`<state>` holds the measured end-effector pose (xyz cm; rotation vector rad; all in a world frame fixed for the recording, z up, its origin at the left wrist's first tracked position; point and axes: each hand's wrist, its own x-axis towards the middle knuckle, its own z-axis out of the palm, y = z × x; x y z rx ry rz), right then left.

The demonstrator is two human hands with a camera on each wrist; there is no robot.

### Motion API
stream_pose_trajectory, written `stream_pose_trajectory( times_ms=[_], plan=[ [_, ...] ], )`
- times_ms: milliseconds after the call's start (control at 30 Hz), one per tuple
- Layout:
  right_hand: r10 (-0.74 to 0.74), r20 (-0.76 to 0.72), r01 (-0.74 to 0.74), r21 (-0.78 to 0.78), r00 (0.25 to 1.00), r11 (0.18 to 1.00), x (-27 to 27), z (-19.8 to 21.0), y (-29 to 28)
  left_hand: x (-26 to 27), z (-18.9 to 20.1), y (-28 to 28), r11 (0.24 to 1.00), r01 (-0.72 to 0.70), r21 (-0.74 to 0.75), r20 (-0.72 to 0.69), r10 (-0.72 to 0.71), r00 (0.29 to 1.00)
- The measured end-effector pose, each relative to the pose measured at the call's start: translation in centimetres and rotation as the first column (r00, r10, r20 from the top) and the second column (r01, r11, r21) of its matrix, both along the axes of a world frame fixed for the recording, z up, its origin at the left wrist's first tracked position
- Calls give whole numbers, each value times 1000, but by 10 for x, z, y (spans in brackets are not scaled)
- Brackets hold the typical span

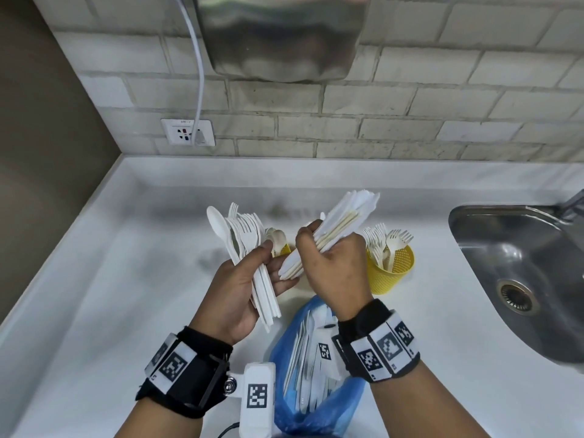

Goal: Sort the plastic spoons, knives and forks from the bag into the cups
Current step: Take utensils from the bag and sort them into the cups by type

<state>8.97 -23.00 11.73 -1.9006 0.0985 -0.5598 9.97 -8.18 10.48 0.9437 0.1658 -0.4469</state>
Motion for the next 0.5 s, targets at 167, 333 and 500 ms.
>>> stream_pose_trajectory(
  times_ms=[167,333,500],
  plan=[
    [-54,-38,56,81,998,995,3,5,-15,-4,1,-6,999,20,45,-3,-20,1000],
    [-178,37,177,27,983,984,11,15,-46,-3,0,-3,998,37,58,28,-38,999],
    [-263,18,262,-185,965,947,23,3,-79,-1,-2,0,990,16,138,66,-26,997]
  ],
)
